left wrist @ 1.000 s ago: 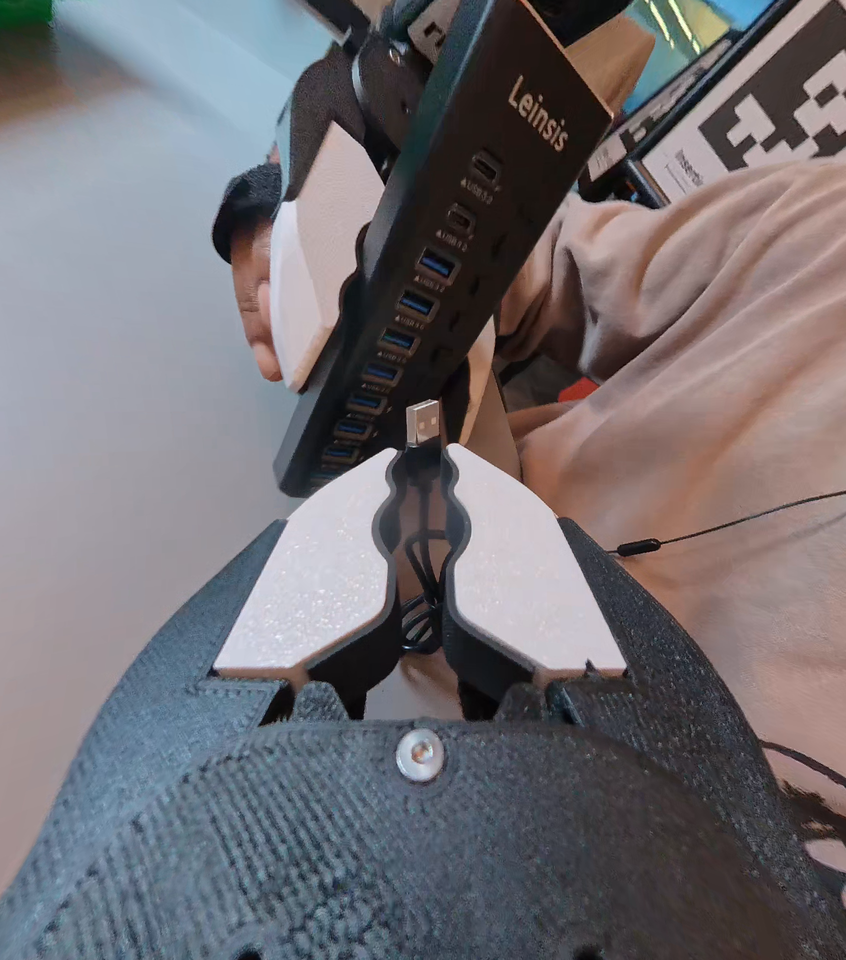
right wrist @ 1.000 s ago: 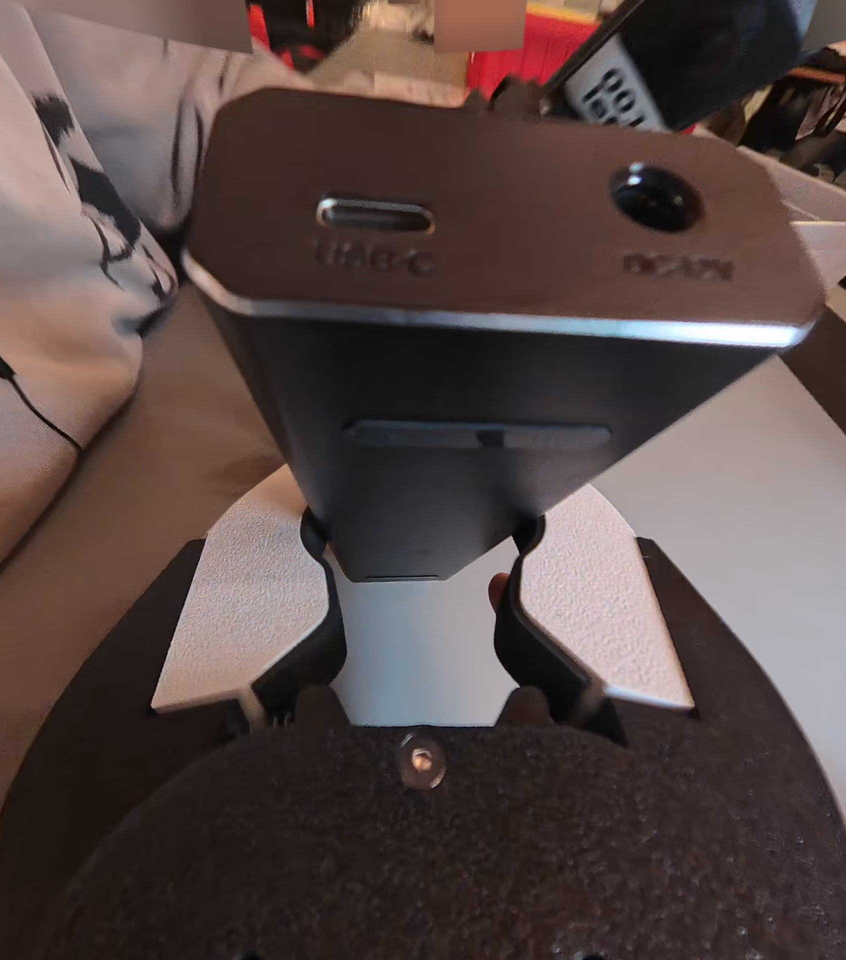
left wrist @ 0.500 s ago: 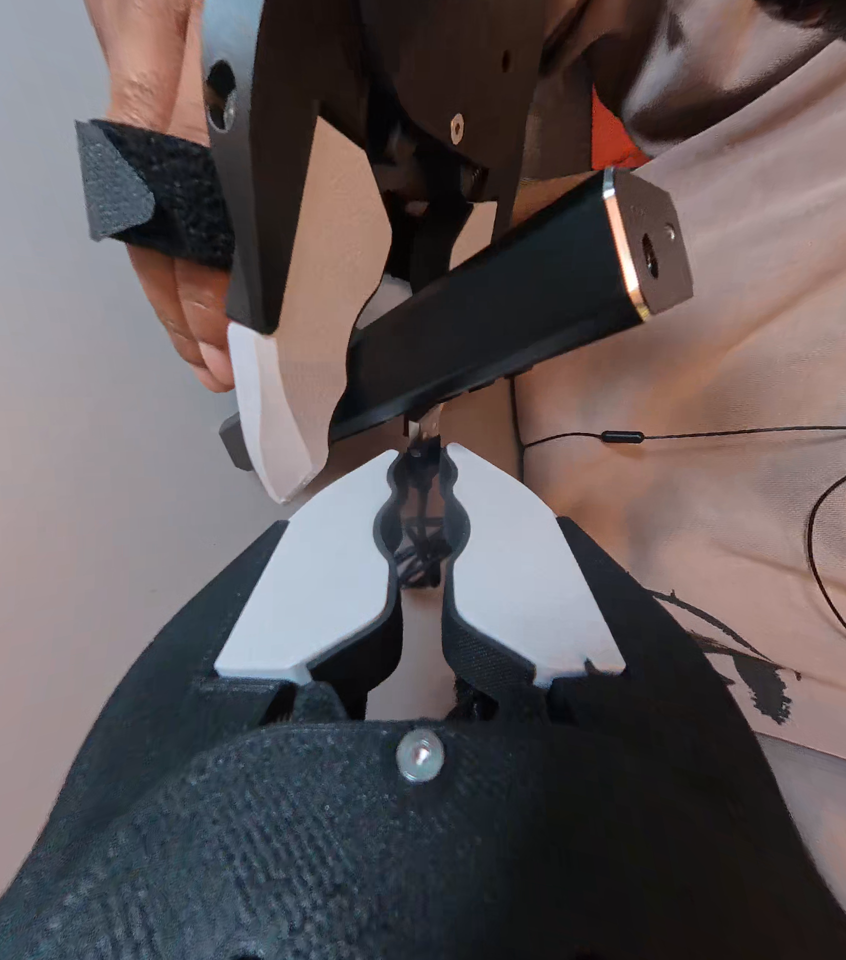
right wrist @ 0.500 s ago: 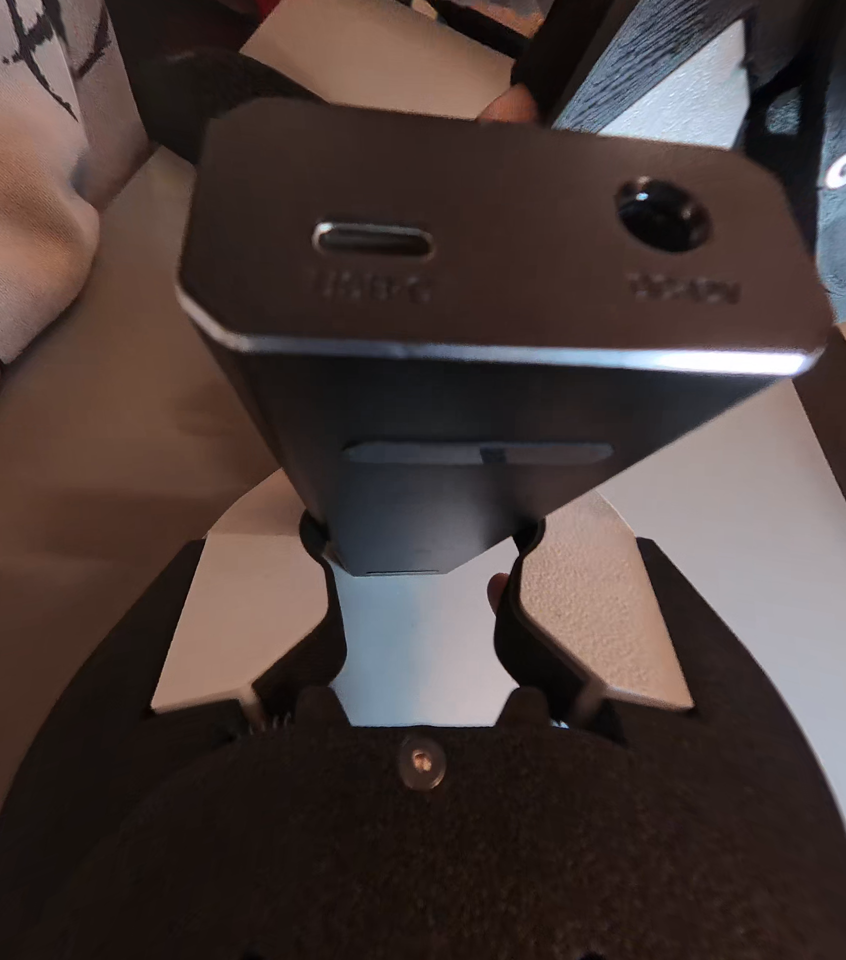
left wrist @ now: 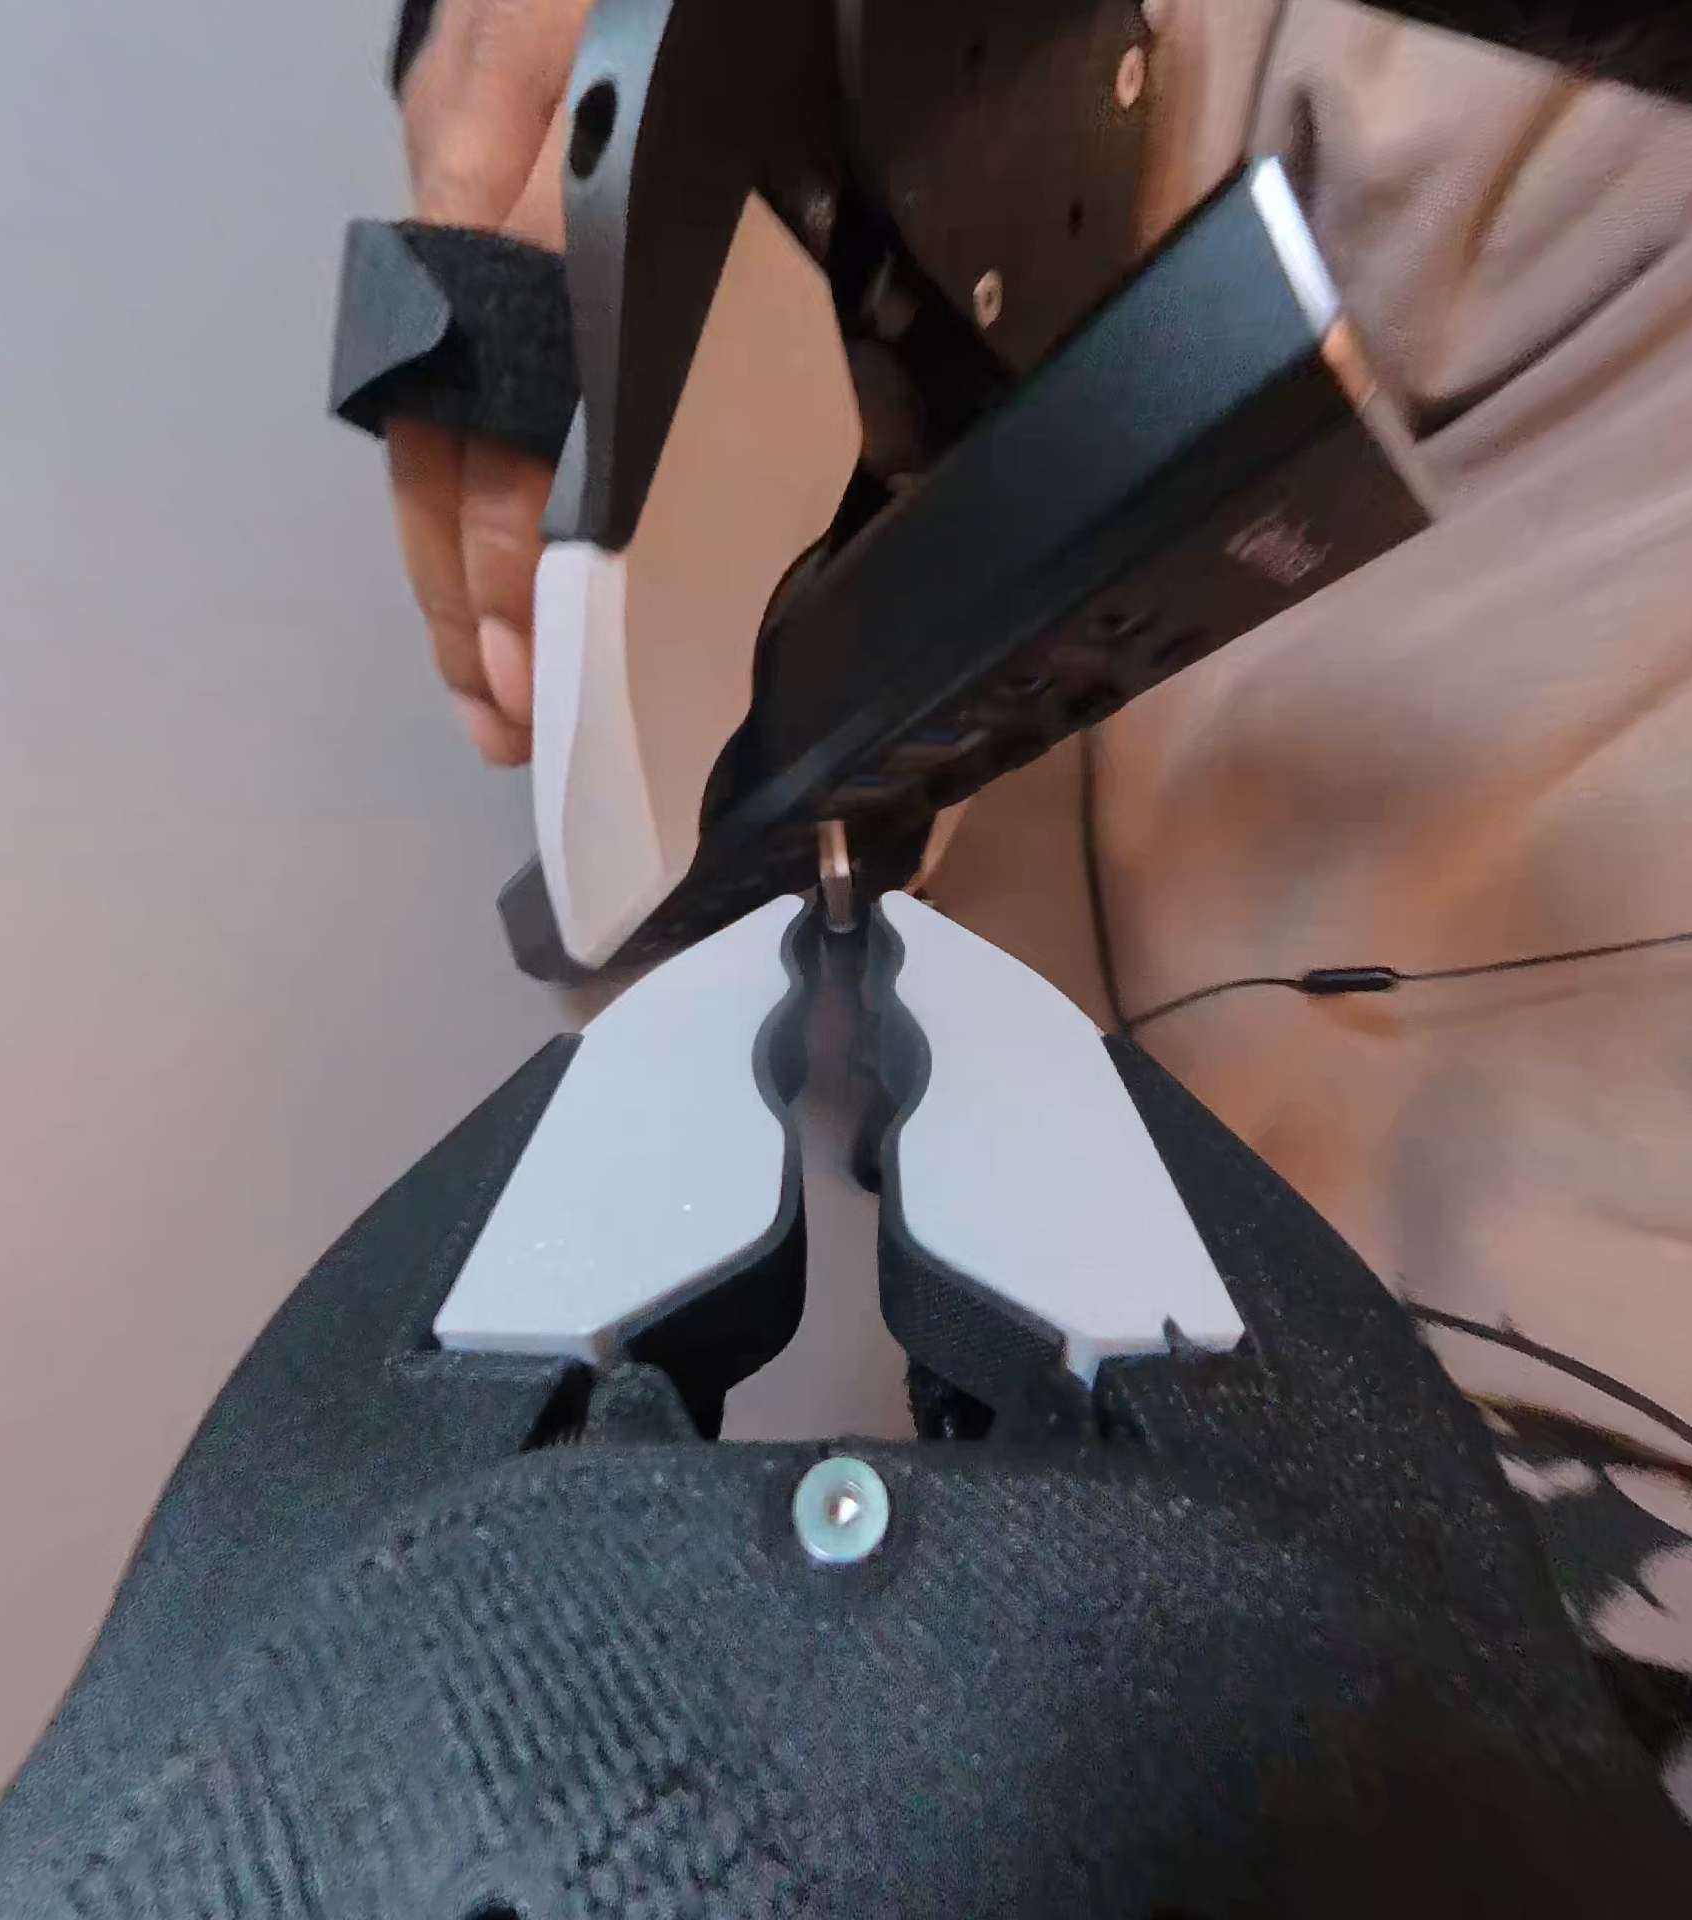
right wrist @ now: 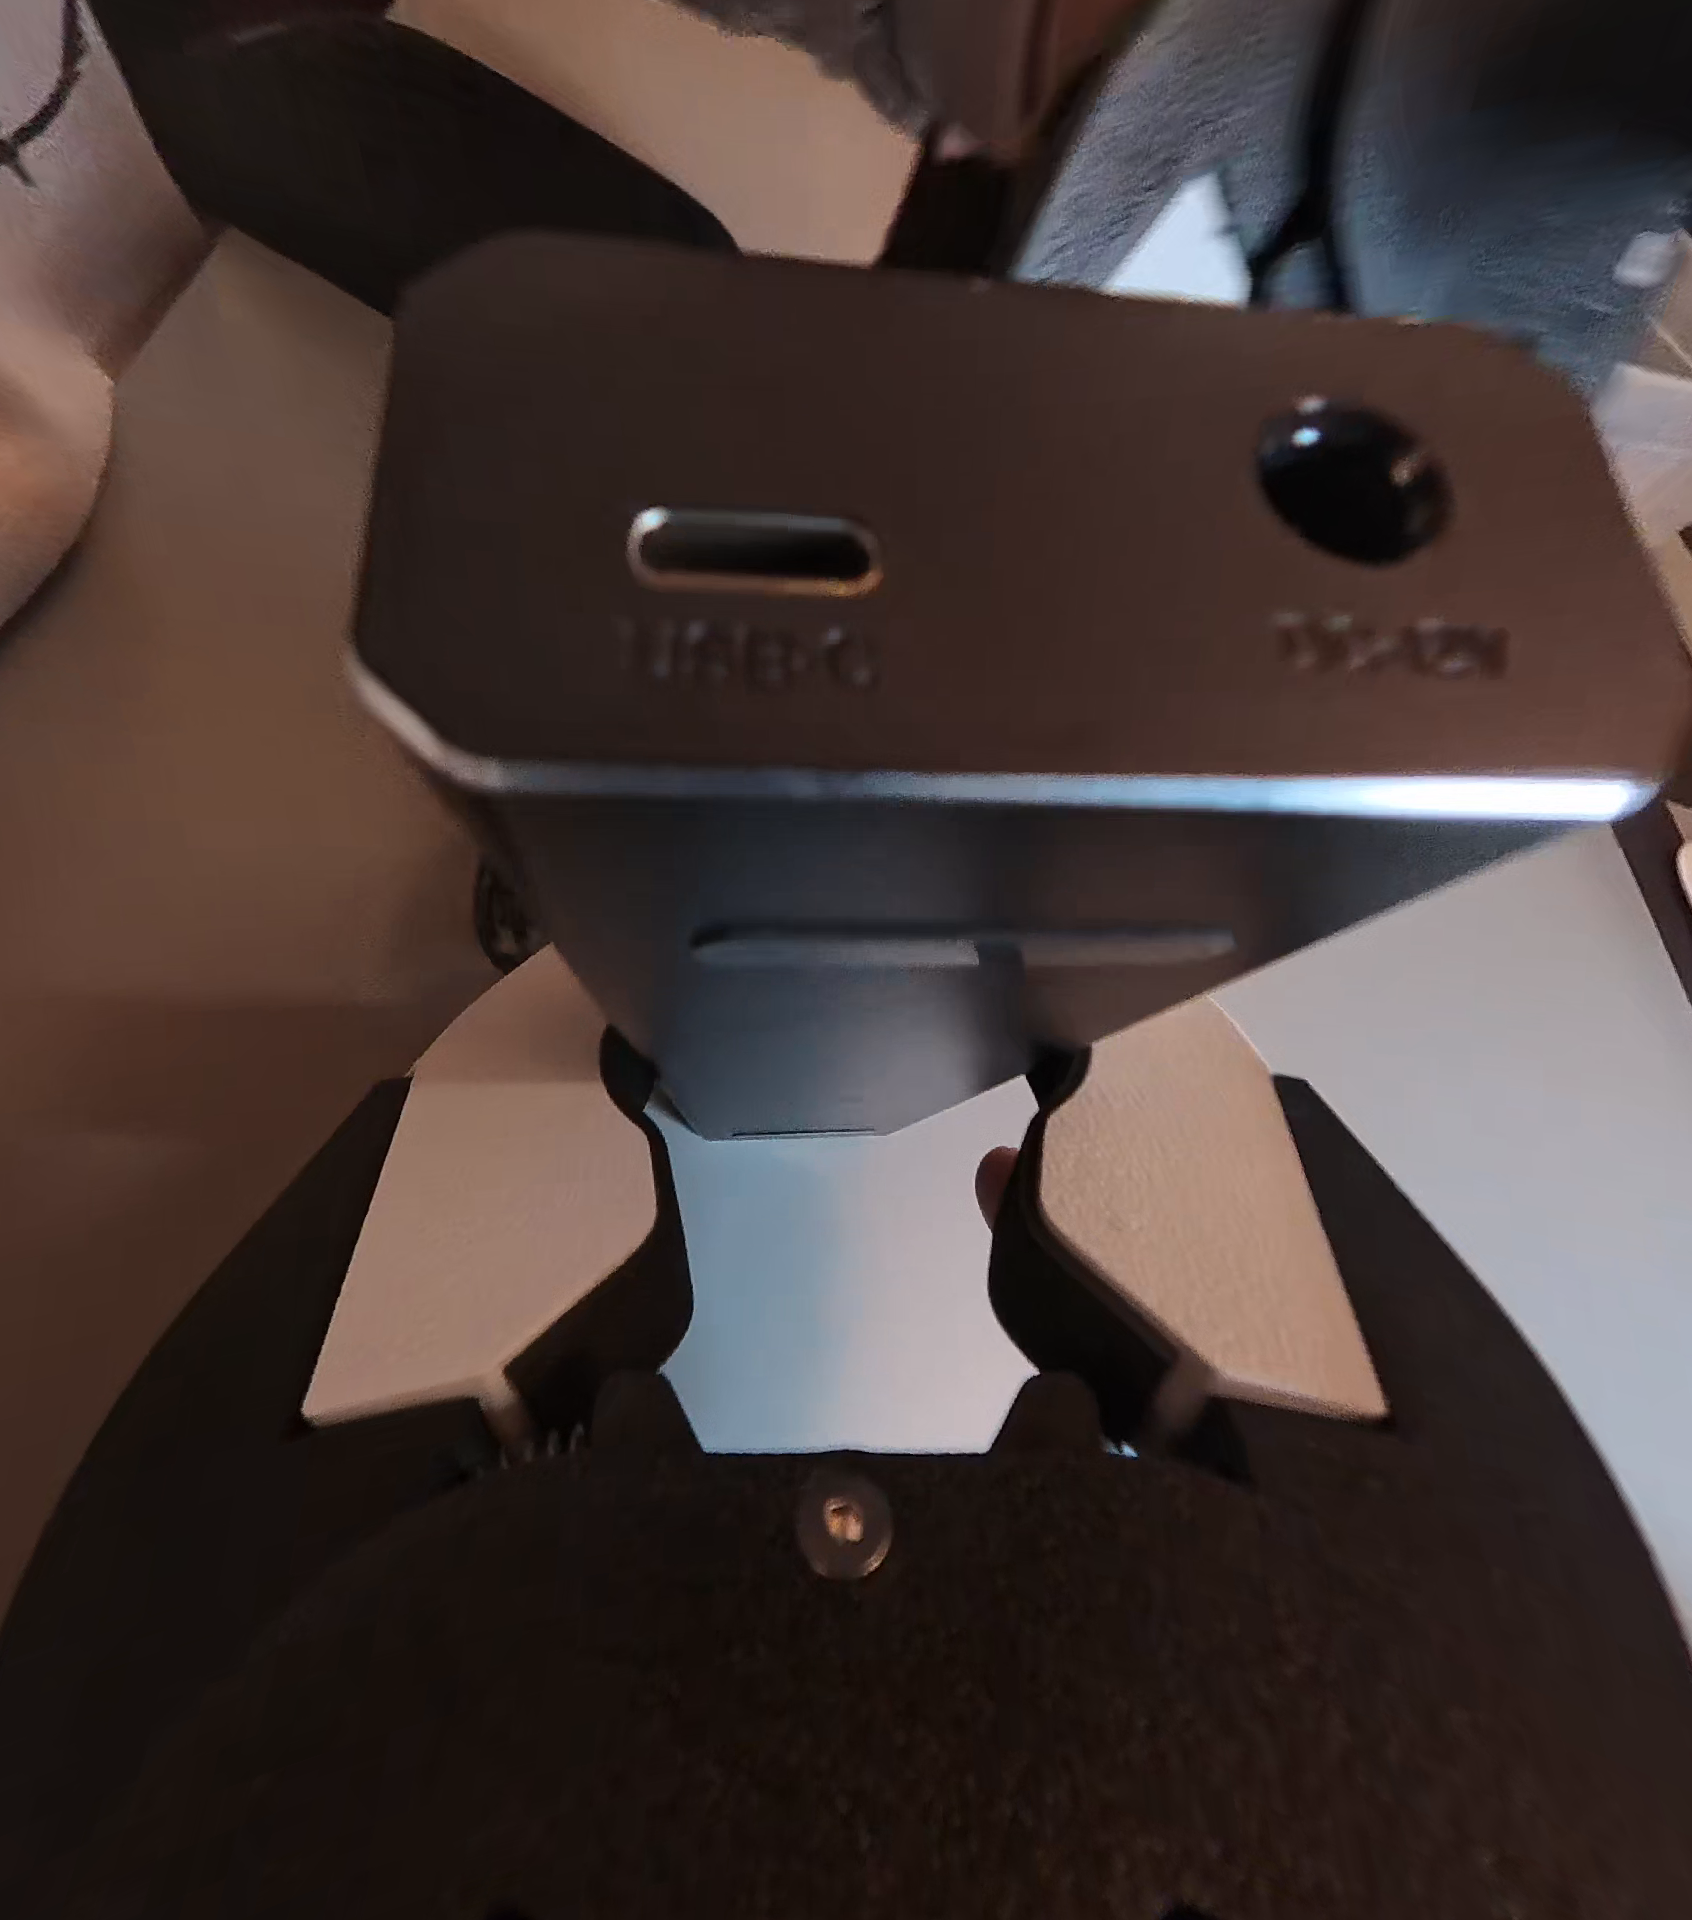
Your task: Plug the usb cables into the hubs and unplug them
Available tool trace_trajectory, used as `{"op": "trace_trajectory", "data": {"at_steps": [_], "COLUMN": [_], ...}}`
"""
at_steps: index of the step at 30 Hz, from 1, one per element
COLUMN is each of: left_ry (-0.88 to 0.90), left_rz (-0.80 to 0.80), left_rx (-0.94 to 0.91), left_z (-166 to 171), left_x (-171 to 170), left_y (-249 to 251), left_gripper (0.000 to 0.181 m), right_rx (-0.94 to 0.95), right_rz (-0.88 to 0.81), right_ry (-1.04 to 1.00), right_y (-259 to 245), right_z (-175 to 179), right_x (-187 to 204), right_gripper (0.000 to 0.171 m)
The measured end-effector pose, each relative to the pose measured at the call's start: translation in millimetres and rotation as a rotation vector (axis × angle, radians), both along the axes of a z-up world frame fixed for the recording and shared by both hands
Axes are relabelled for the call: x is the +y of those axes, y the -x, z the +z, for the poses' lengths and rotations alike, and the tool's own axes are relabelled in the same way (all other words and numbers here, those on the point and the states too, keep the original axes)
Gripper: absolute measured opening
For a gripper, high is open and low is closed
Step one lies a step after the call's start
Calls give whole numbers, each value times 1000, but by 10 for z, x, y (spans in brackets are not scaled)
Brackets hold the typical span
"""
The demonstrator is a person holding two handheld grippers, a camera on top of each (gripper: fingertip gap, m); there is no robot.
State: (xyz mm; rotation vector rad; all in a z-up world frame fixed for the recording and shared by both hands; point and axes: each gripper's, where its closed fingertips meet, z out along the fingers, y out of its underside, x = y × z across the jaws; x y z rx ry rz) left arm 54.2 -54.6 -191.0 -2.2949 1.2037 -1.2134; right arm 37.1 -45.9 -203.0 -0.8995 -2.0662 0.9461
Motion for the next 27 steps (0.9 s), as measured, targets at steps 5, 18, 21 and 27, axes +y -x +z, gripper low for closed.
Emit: {"op": "trace_trajectory", "data": {"at_steps": [5,18,21,27], "left_ry": [-280,-381,-394,-421], "left_rz": [272,582,573,522], "left_rx": [51,377,389,432], "left_z": [-254,-638,-632,-567], "left_x": [222,194,230,196], "left_y": [189,565,461,283], "left_gripper": [24,37,38,37], "right_rx": [-14,6,11,22], "right_rz": [-70,-190,-203,-227], "right_ry": [33,24,16,12], "right_y": [-57,-143,-148,-182], "right_z": [-4,101,123,161], "right_x": [207,517,541,609], "right_gripper": [71,71,71,71]}}
